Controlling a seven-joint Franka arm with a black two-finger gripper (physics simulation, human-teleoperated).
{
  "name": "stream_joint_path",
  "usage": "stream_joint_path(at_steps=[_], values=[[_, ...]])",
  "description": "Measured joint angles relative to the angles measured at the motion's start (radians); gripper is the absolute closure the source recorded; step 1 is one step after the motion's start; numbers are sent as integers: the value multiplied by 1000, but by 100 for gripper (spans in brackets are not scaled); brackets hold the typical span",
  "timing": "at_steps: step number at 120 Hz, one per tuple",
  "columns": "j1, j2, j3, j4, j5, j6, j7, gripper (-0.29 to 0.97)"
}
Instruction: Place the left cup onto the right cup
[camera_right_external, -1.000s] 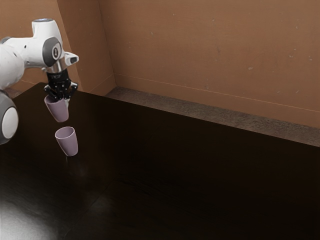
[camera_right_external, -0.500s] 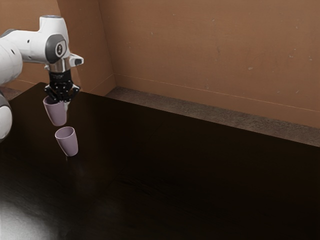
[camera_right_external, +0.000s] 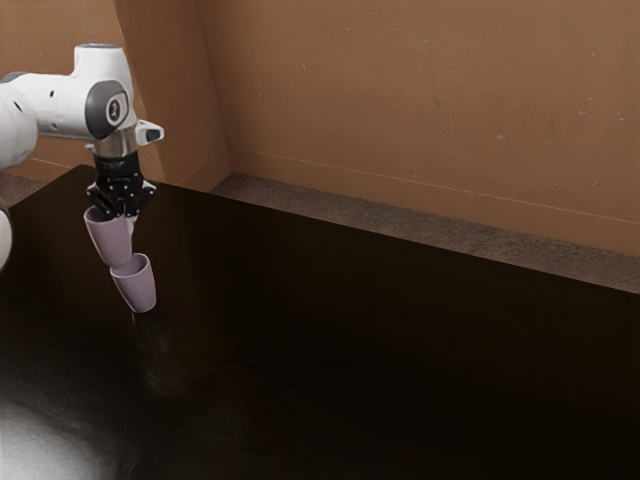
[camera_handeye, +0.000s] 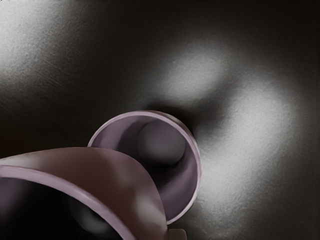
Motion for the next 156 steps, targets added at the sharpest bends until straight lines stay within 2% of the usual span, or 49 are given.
stream_joint_path(at_steps=[37,156], values=[[0,-6,-2,-12,-28,46,-3,78],[-5,-7,-2,-53,-41,89,-7,78]])
